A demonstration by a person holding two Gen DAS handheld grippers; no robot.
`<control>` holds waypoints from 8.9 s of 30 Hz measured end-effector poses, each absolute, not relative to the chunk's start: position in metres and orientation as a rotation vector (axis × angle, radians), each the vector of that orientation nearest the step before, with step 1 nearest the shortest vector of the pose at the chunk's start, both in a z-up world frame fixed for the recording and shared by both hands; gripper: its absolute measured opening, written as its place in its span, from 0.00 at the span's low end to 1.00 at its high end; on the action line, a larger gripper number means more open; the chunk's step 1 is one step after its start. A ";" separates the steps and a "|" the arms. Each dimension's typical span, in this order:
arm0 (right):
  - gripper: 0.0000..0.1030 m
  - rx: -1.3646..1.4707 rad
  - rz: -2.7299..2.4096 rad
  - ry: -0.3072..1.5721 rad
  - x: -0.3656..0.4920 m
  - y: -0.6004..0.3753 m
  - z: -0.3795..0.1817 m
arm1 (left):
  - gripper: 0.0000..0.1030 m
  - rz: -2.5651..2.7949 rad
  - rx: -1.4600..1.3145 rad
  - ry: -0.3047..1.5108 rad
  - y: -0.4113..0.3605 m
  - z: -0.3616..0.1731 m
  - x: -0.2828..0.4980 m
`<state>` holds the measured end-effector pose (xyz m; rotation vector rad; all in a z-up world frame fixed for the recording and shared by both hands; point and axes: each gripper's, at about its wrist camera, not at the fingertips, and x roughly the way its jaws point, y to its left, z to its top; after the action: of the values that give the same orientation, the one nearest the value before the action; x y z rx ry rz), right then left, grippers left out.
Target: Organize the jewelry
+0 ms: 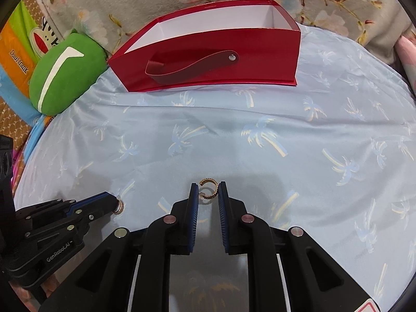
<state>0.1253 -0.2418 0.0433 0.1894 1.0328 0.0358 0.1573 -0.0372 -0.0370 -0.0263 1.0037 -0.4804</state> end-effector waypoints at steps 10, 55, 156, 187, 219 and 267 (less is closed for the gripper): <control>0.13 0.201 0.033 1.025 0.118 -0.246 0.048 | 0.31 -0.508 -0.009 0.993 -0.045 -0.034 0.144; 0.14 0.127 0.133 0.754 0.195 -0.258 0.174 | 0.17 -0.431 0.063 0.648 -0.036 0.107 0.223; 0.02 0.179 -0.051 1.014 0.075 -0.288 0.052 | 0.69 -0.546 0.100 1.025 -0.095 -0.033 0.098; 0.02 0.223 -0.005 0.959 0.062 -0.284 0.081 | 0.04 -0.569 0.059 0.978 -0.078 -0.015 0.090; 0.02 0.145 0.099 0.760 0.334 -0.293 0.185 | 0.04 -0.384 0.067 0.637 -0.068 0.133 0.351; 0.56 0.169 -0.074 0.735 0.268 -0.254 0.134 | 0.88 -0.095 0.159 0.664 -0.061 0.083 0.310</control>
<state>0.2678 -0.2540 0.1340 0.1686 0.7354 -0.0736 0.3099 -0.0610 0.0828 0.1589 0.6644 -0.0952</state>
